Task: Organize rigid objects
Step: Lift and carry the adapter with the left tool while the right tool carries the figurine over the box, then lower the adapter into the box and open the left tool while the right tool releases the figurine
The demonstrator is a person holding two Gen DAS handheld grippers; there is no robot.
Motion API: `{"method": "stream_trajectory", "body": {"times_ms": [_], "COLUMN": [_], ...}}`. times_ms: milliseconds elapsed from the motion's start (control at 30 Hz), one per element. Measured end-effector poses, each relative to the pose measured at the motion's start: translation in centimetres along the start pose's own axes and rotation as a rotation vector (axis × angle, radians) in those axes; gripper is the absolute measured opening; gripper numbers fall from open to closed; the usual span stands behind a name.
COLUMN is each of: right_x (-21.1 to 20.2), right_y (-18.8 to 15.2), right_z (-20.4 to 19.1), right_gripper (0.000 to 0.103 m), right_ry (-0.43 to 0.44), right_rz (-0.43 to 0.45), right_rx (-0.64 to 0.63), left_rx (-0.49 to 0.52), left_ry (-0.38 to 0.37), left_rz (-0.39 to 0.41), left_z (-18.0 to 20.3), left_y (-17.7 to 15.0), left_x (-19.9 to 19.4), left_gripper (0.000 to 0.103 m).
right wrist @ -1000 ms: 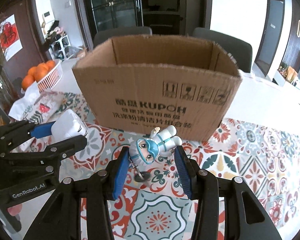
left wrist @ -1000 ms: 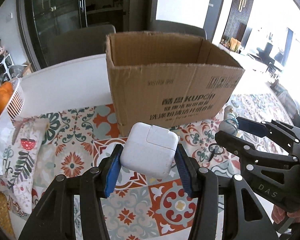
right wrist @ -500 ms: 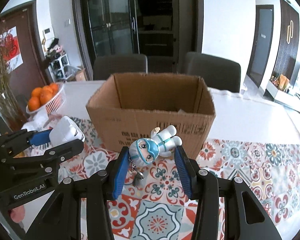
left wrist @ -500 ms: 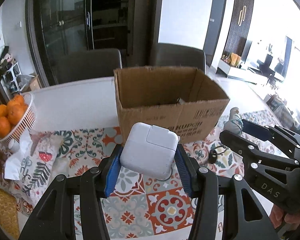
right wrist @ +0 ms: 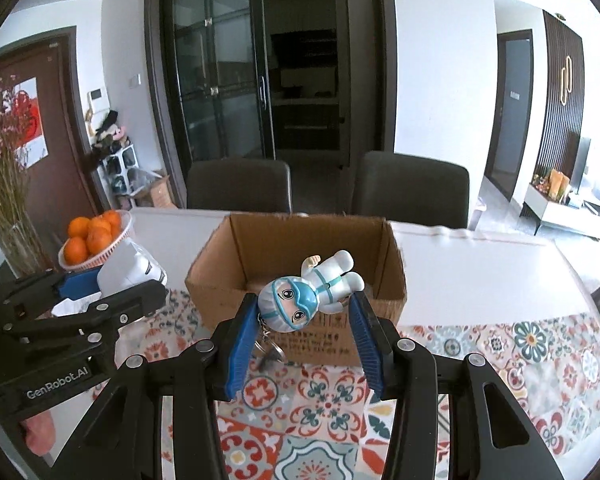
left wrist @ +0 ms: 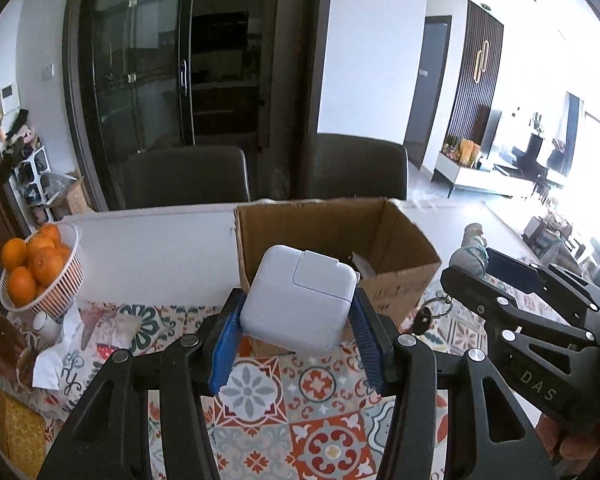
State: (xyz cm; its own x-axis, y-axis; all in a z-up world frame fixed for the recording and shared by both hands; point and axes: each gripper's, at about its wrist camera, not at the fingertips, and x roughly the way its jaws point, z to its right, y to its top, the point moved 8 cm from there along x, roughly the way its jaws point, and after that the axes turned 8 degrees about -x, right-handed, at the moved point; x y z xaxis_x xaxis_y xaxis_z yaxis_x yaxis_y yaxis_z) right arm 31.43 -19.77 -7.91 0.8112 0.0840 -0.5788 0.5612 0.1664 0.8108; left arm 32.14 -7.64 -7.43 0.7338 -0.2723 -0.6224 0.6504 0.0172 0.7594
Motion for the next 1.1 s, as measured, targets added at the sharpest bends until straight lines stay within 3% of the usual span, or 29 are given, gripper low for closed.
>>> {"method": "stream_trajectory", "body": {"times_ms": [700, 1100], "right_x": [-1.0, 2.2], "right_y": [6.3, 8.2], "right_z": [1.4, 2.9], "right_gripper": [0.047, 0.047], "right_ry": [-0.037, -0.013], "right_rz": [0.117, 0.071], "right_rx": [-0.01, 0.007], "left_rx": [0.005, 0.006], "left_ry": [-0.027, -0.035], "left_rz": [0.072, 0.014], "left_z": [1.3, 1.8], "left_y": [6.1, 8.9], "left_x": [0.0, 3.1], "left_gripper": [0.052, 0.052]}}
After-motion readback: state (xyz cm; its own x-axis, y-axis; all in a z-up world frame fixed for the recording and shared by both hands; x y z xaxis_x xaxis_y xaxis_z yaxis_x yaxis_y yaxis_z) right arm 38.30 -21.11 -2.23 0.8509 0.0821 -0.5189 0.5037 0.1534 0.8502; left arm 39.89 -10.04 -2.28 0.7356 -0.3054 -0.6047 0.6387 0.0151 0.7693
